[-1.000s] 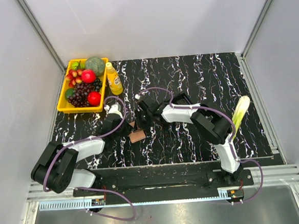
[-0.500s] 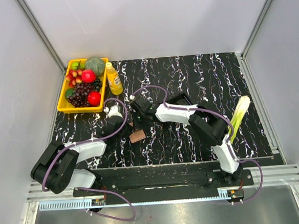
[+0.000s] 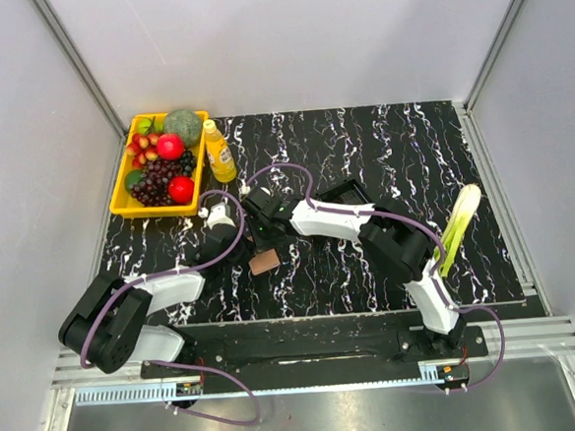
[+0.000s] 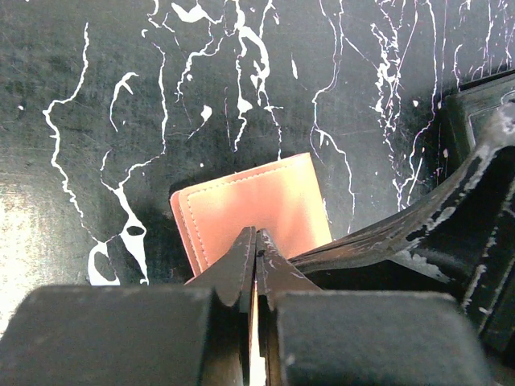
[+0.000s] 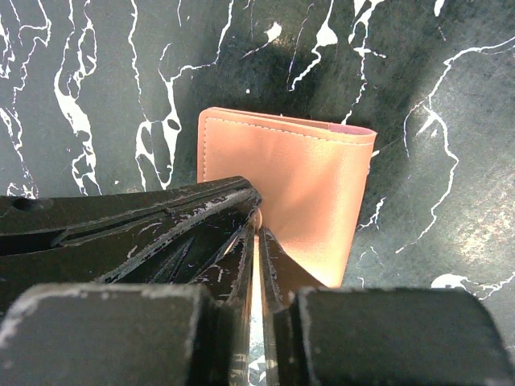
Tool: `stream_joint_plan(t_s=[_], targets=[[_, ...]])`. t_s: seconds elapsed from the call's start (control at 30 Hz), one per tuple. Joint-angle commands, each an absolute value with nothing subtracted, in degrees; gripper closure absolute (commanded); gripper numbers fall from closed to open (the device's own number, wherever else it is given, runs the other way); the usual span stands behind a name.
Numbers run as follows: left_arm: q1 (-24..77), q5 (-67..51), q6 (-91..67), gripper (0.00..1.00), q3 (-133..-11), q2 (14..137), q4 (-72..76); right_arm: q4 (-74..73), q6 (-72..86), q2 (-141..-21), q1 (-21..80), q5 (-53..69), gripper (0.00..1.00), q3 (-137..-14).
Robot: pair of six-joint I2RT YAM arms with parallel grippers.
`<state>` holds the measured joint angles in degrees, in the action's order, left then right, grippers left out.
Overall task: Put the credit cards into the card holder
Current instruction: Close the card holder at the center of the board.
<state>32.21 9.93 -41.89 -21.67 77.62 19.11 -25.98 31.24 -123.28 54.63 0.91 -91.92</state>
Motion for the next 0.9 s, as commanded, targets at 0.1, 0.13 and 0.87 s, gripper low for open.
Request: stream_joint_plan(t_s=[0.1, 0.13, 0.87], targets=[[35.06, 5.71, -45.26, 1.0, -18.02, 82.6, 11.6, -24.08, 30.32, -127.7, 55.55, -1.23, 0.89, -91.76], [35.24, 5.89, -45.79, 1.0, -17.67, 83.75, 12.47, -24.08, 30.15, -128.31, 55.55, -1.14, 0.89, -91.93], [38.32, 10.11, -49.49, 1.0, -17.39, 84.97, 6.42, -24.61, 29.44, -128.41, 55.9, 0.44, 0.92, -90.44]])
